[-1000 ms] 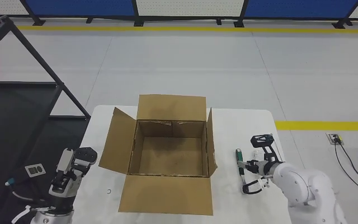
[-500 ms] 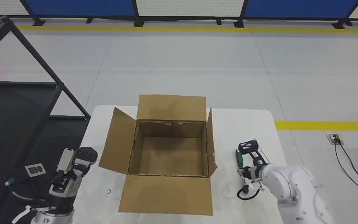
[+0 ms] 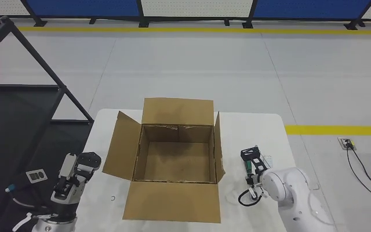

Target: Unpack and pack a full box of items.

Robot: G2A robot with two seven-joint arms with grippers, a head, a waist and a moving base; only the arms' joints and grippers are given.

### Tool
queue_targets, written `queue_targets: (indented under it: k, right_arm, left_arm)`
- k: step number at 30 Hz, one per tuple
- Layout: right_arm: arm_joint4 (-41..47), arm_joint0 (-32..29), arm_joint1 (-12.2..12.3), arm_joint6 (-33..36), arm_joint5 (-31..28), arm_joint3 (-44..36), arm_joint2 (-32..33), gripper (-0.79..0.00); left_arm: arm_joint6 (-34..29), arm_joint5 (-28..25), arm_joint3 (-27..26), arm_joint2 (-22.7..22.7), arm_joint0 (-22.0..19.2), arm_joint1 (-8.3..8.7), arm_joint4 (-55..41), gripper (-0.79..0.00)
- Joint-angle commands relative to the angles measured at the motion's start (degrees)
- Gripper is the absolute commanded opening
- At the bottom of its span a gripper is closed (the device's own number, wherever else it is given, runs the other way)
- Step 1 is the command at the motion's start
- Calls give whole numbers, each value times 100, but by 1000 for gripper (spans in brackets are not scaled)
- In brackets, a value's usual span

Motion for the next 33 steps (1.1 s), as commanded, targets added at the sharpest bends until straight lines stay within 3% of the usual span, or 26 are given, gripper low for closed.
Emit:
queue_targets:
  k: [1,27,30,33]
  right_arm:
    - [-17,55,-7,24,35,73,-48,-462]
    - [437,577,-25,-55,105,1145,-88,-486]
    - [464,589,-20,-62,87,1179,-92,-591]
    - [485,597,-15,-68,78,1193,-99,-763]
  left_arm:
    - [0,0,0,0,0,0,0,0]
    - [0,0,0,0,0,0,0,0]
    - [0,0,0,0,0,0,0,0]
    - [0,0,0,0,0,0,0,0]
